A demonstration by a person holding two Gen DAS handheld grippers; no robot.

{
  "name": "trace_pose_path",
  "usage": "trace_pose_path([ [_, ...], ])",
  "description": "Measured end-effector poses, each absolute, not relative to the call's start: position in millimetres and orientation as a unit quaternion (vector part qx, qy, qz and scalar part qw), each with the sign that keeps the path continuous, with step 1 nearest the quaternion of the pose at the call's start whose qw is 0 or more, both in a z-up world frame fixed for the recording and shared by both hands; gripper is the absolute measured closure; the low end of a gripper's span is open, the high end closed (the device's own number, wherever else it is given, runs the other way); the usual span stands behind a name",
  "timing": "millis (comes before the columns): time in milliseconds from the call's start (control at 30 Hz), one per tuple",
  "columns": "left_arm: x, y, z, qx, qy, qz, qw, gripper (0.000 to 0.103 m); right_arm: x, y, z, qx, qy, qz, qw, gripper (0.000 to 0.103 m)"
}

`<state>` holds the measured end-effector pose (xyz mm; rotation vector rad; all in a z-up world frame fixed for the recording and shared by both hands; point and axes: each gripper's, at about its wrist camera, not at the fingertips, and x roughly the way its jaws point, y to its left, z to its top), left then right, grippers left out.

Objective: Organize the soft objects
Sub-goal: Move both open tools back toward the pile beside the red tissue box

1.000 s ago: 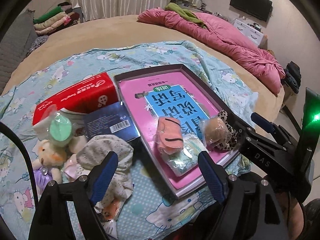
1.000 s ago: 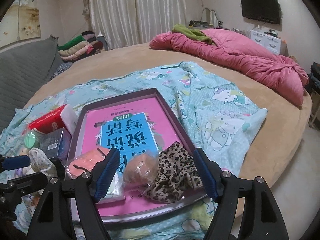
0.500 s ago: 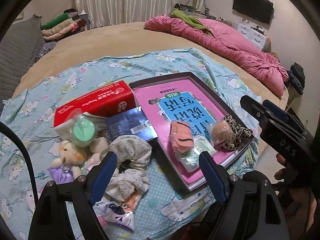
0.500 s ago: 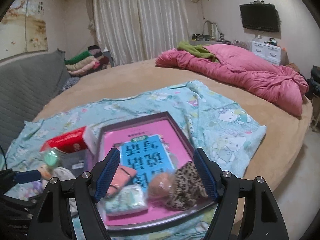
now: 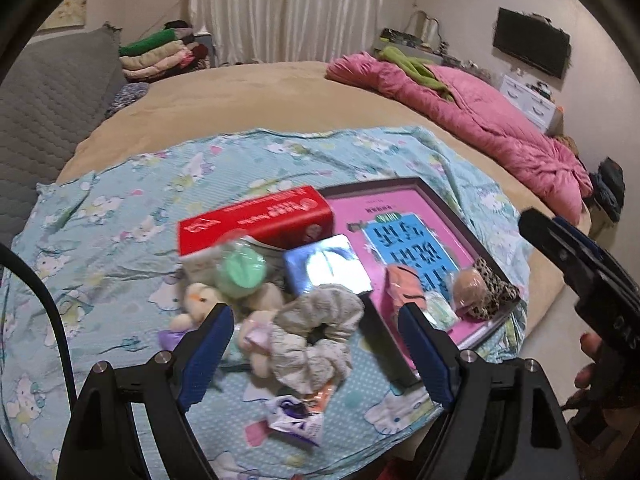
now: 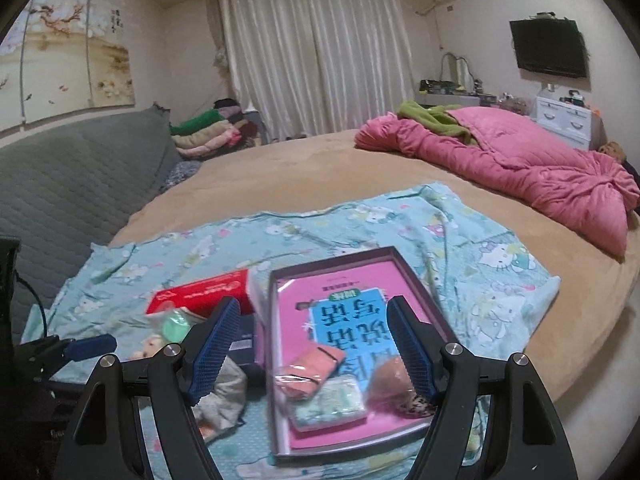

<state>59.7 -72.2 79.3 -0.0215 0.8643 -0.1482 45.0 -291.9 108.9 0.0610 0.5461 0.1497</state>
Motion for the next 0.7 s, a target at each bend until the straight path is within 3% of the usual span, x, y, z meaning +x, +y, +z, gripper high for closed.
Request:
trace_pose_path([
  [700,45.9,32.7,97.4,-0.069,0.399,0.02,0.914,0.019,35.1,-250.2,129.1,0.02,0.261,0.113,0.959,0.026],
])
